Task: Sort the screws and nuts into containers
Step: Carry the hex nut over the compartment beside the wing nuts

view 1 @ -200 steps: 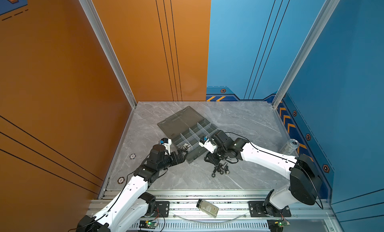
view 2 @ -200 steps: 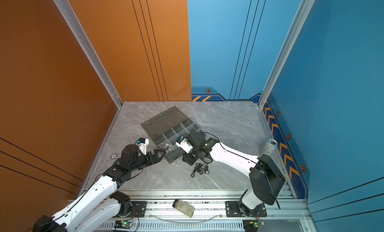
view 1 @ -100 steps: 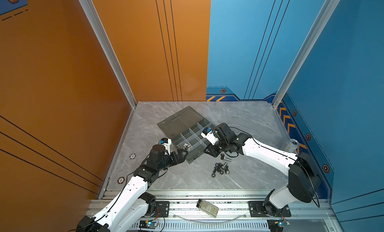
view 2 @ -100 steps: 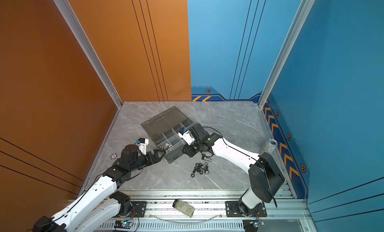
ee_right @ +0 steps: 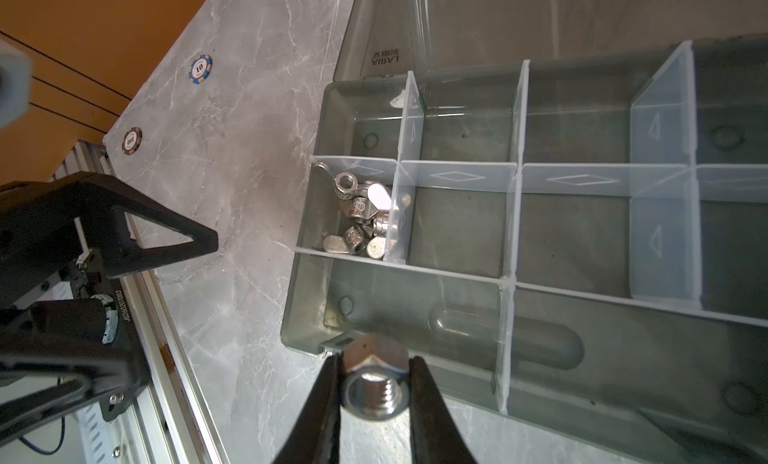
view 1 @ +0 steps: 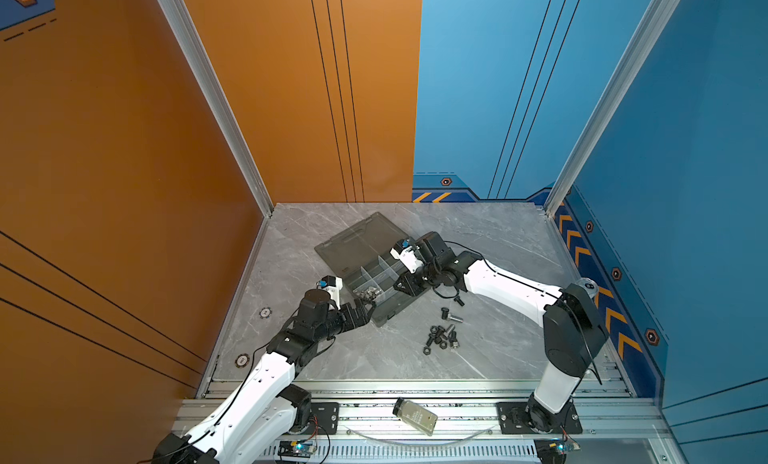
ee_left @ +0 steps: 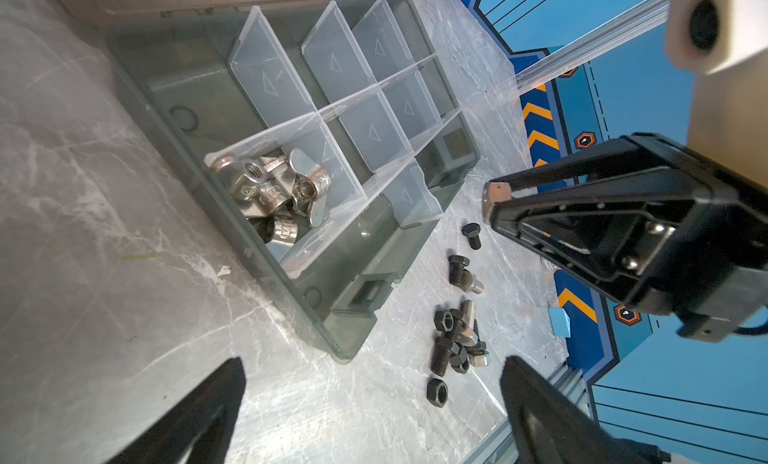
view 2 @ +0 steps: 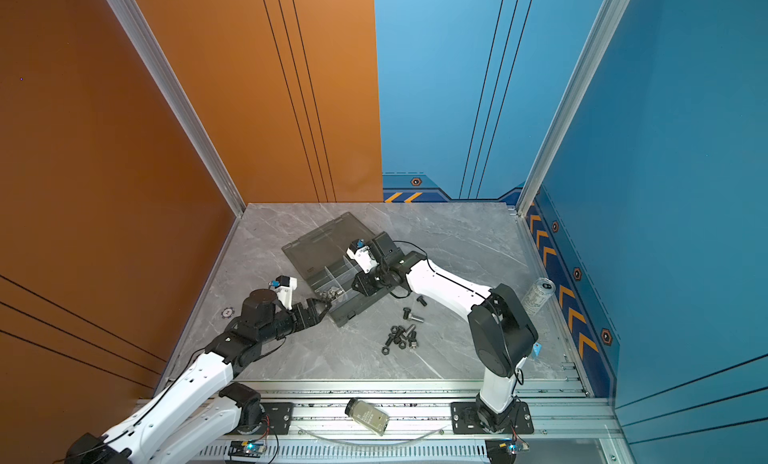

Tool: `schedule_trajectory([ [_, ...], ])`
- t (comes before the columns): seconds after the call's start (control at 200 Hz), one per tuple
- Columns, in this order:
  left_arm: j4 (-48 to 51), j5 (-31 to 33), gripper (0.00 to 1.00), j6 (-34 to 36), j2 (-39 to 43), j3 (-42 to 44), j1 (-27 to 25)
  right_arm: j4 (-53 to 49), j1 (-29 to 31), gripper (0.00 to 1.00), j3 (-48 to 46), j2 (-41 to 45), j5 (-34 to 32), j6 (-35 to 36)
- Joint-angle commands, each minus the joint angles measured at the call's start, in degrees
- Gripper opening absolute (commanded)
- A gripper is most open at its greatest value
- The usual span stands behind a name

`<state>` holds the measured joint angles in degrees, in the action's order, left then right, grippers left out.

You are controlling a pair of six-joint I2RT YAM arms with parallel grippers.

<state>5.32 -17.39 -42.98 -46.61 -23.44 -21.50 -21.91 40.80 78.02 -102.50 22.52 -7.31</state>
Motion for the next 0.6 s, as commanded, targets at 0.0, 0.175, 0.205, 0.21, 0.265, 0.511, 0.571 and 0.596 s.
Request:
schedule_trajectory([
  [0.0, -0.2, -0.5, 0.98, 0.2, 1.1, 0.4, 0.1, 0.4, -0.2, 0.0, 3.2, -1.7, -0.8, -2.1],
  [0.175, -0.2, -0.4, 0.98, 0.0, 1.2, 0.7, 0.1, -0.2, -0.3, 0.0, 6.8, -5.6, -5.1, -3.4],
  [0.205, -0.2, -0.4, 0.98, 0.0, 1.3, 0.8, 0.1, -0.4, -0.2, 0.0, 7.4, -6.3, -5.5, -3.5],
  [0.21, -0.2, -0.4, 0.98, 0.0, 1.3, 0.8, 0.1, -0.4, -0.2, 0.0, 7.5, -6.5, -5.5, -3.5],
  [0.265, -0.1, -0.5, 0.98, -0.1, 1.5, 0.8, 0.1, -1.1, -0.1, 0.0, 9.0, -8.2, -6.4, -3.8],
  [0.511, 0.7, -0.2, 0.98, 0.0, 2.4, 0.7, 0.1, -2.8, 0.5, 0.0, 13.6, -13.1, -9.2, -4.3],
  [0.571, 1.0, 0.0, 0.98, 0.0, 2.5, 0.7, 0.2, -3.5, 0.8, 0.04, 14.4, -13.9, -9.9, -3.9],
  [0.596, 0.9, -0.1, 0.98, 0.1, 2.6, 0.7, 0.2, -4.0, 0.9, 0.08, 14.8, -14.2, -10.2, -3.8],
])
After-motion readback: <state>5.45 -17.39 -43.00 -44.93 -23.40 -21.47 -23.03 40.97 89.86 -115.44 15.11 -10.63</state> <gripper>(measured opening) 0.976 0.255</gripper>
